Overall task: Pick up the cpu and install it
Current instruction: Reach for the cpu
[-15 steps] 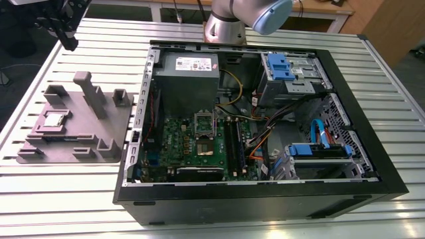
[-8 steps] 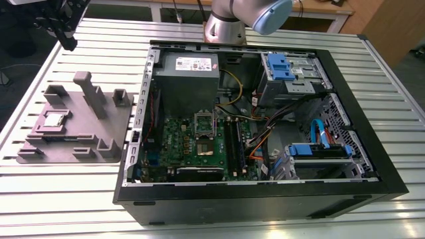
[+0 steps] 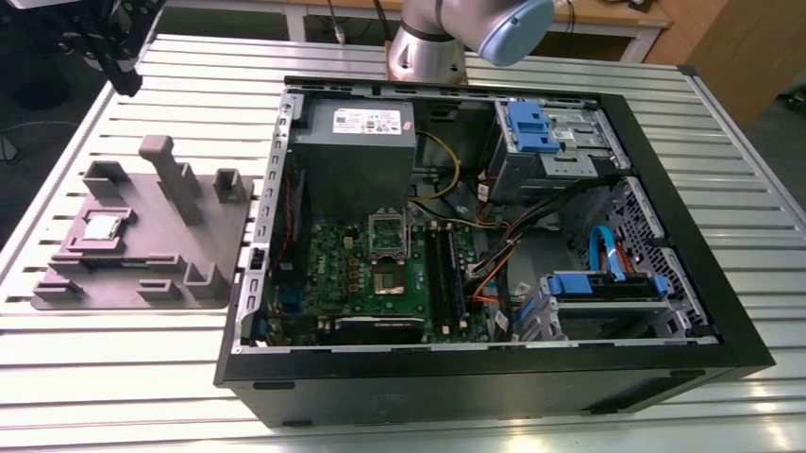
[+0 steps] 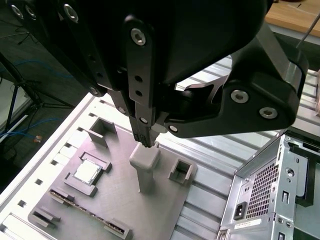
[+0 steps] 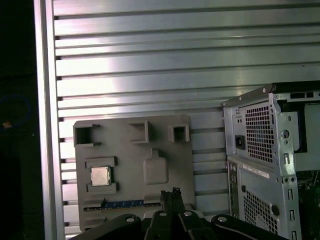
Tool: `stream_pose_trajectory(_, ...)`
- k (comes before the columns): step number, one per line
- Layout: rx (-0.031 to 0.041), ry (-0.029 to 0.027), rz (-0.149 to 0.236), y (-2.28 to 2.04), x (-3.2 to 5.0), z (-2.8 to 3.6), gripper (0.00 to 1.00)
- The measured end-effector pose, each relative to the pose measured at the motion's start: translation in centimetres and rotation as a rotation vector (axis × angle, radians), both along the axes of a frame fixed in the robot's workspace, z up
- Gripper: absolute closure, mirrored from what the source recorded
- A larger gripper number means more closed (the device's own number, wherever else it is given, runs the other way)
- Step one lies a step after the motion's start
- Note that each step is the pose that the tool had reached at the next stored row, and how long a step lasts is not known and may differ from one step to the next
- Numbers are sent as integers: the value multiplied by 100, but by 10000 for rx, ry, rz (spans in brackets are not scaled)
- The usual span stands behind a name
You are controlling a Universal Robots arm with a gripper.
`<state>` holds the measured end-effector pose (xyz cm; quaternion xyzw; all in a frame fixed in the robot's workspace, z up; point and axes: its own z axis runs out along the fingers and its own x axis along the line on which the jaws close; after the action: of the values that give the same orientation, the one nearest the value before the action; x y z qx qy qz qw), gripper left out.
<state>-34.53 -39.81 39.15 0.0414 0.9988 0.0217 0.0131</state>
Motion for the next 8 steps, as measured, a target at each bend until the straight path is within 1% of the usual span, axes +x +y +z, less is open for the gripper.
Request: stream_pose_trajectory(8, 0, -1, 0, 9, -44, -1, 90)
